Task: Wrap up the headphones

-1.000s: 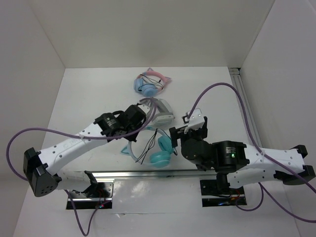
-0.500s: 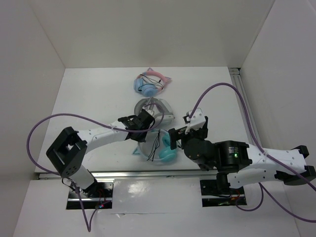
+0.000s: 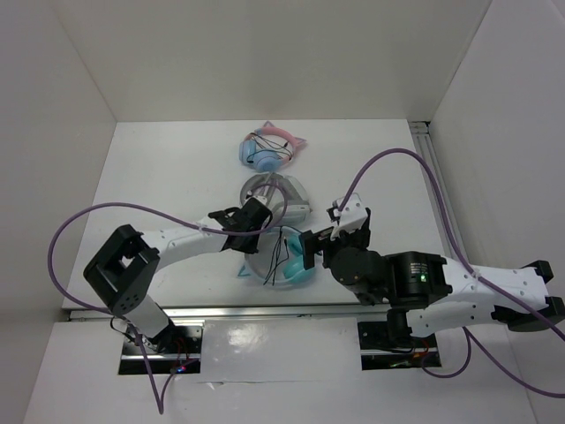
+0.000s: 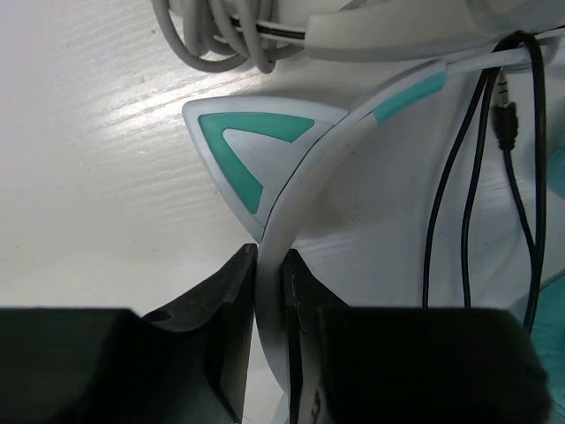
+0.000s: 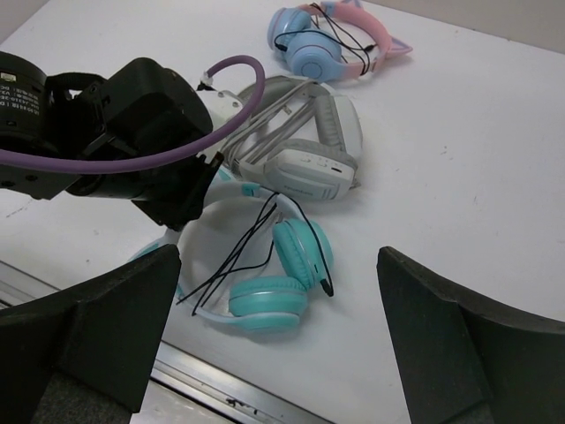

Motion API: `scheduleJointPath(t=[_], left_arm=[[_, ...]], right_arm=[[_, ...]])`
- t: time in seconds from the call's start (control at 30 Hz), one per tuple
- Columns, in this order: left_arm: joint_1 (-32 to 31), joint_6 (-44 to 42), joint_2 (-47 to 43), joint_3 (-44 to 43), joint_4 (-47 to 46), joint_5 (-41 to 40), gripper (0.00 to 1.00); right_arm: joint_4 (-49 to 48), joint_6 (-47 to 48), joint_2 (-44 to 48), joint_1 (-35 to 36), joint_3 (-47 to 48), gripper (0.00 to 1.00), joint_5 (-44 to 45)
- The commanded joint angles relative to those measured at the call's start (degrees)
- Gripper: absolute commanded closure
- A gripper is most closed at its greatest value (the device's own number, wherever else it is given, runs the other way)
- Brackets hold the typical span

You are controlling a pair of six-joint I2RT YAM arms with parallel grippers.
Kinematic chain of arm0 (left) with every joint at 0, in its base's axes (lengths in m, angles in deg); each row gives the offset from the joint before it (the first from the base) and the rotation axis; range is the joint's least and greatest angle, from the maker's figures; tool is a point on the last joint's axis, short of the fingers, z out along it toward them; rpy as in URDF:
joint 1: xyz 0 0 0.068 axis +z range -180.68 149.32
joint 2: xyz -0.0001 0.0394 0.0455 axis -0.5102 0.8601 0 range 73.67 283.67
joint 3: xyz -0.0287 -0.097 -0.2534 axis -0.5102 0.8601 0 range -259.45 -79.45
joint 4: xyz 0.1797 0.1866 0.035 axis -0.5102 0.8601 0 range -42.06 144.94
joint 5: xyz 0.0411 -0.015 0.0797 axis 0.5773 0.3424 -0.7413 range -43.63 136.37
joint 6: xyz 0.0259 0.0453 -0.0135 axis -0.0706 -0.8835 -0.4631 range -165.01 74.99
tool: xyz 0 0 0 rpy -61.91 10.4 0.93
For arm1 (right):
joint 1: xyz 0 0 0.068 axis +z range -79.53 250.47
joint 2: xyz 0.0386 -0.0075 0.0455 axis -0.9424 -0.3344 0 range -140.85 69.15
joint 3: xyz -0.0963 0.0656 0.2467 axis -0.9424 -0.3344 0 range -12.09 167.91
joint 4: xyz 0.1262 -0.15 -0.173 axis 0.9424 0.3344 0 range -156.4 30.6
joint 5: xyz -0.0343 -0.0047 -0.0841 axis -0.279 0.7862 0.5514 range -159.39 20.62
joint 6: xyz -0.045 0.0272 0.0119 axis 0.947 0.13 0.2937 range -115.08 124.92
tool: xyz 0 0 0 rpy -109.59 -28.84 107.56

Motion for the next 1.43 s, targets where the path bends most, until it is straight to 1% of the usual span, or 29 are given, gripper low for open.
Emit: scheduleJointPath(t=[0.0,0.03,0.07,0.1,0.23,0.33,0.37,0.47,0.5,0.57,0.6,0.63,0.67,0.73,0.77,0.8,0.87,0.9,0.97,1.0,1.03,1.07,1.13,1.27,1.4], left_arm=[[0.5,1.7,-1.3,0.9,-1.5,-2.2,0.7],[0.5,2.3,-1.8,0.9,-1.5,-2.2,0.68],[0.5,2.3,-1.8,0.9,-0.6,-2.2,0.49],[0.5,2.3,-2.8,0.9,0.0,-2.2,0.0],[0.5,3.3,-7.3,1.5,2.2,-2.2,0.0],[-0.2,4.0,-13.6,1.5,4.9,-2.2,0.0],[-1.3,4.0,-17.2,0.9,4.9,-2.2,0.0],[-3.3,4.7,-23.0,-0.9,8.6,-2.9,0.0],[-4.8,5.4,-26.8,-2.3,9.6,-4.2,0.0],[-6.8,6.1,-30.6,-4.0,12.2,-6.0,0.0],[-8.6,6.8,-32.6,-5.5,15.2,-7.3,0.0],[-9.3,6.8,-34.5,-6.2,16.6,-7.3,0.0],[-10.0,5.8,-38.4,-6.2,17.7,-7.3,0.0],[-11.3,3.6,-42.5,-7.9,20.8,-5.3,0.0],[-11.3,3.6,-46.3,-7.9,22.1,-5.3,0.0],[-11.3,3.1,-48.2,-8.7,23.5,-4.5,0.0],[-11.3,3.1,-51.5,-9.7,28.4,-4.5,0.0],[-11.3,3.7,-55.1,-9.7,29.6,-3.7,0.0],[-11.3,3.7,-59.2,-8.7,30.4,-1.3,0.0],[-11.3,3.2,-61.2,-7.8,30.4,1.3,0.0],[-11.3,3.2,-64.6,-6.0,30.4,1.9,0.0],[-11.3,3.2,-66.0,-5.4,30.4,1.9,0.0],[-11.3,5.1,-67.9,-5.4,32.7,1.9,0.0],[-11.3,6.4,-71.8,-5.9,34.1,0.6,0.0],[-11.3,7.6,-73.1,-5.9,34.6,-0.6,0.0]], right_arm=[[-2.6,-0.3,-0.3,-0.4,-0.3,0.0,-0.4],[-2.6,-0.3,-0.9,-0.4,-0.3,0.0,-0.4],[-2.6,-0.3,-0.9,-0.4,-0.3,0.0,-0.4],[-2.6,-0.3,-0.9,-0.4,0.3,0.0,-0.4],[-2.6,-0.3,-0.9,-0.4,0.3,0.0,-0.9],[-3.1,-0.3,-0.4,-0.4,0.8,0.0,-1.5],[-3.1,-0.3,-0.4,-0.4,1.3,0.0,-2.0],[-2.6,-0.3,-0.4,-0.4,3.1,0.0,-2.0],[-1.2,-1.1,-1.0,-0.4,4.6,0.0,-2.0],[1.0,-2.2,-1.7,-0.4,6.7,0.0,-1.5],[3.0,-4.7,-2.7,-0.4,8.2,0.0,-1.5],[7.2,-5.9,-3.6,-0.4,9.7,0.0,-1.5],[9.6,-6.9,-3.6,-0.4,12.5,0.0,-2.0],[14.5,-10.6,-4.3,-0.4,15.4,0.0,-3.6],[18.3,-11.7,-4.3,-0.4,17.2,0.0,-4.3],[19.7,-12.5,-4.3,-0.4,17.7,0.0,-5.1],[21.5,-13.7,-2.8,-0.4,17.1,0.0,-7.9],[21.5,-14.3,-2.0,-0.4,16.6,0.0,-9.5],[22.1,-14.3,0.5,-0.4,14.2,0.0,-10.4],[22.9,-15.4,1.4,-0.4,13.4,0.0,-11.0],[22.9,-16.0,2.3,-0.4,12.5,0.0,-11.1],[24.1,-17.0,4.1,-0.4,10.9,0.0,-11.1],[24.6,-18.2,5.6,-0.4,9.8,0.0,-10.4],[25.7,-18.8,8.6,-0.4,8.7,0.0,-9.8],[26.9,-18.8,8.6,-0.4,9.3,0.0,-9.2]])
